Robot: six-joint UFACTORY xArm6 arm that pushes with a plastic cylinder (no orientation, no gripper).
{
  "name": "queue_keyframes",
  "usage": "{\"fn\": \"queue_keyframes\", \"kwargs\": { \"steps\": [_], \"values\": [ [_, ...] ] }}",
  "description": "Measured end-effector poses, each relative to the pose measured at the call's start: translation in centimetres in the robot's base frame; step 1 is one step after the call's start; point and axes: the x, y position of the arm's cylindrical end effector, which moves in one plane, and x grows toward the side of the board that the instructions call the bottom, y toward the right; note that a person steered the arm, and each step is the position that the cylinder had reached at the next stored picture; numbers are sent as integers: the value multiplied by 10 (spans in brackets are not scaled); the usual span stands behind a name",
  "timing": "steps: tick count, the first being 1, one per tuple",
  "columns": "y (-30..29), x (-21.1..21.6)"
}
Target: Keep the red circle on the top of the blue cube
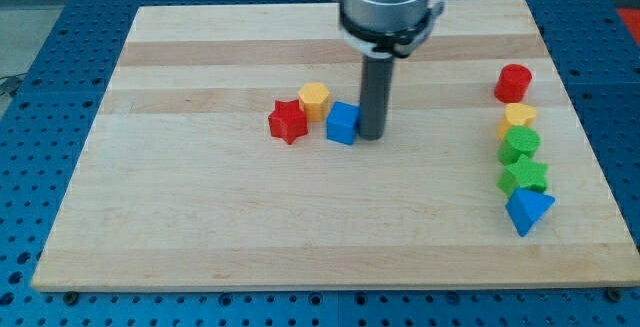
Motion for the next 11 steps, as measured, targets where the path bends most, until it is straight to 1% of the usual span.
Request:
{"fn": "queue_keyframes", "kwargs": {
  "steps": [2, 3, 4, 5, 6, 7, 8, 9, 10, 11],
  "values": [
    [7, -1],
    [82, -64],
    [148, -183],
    [176, -223],
    [258, -173],
    [267, -169],
    [311, -84],
    [311, -82],
    [285, -62],
    [268, -52]
  ]
}}
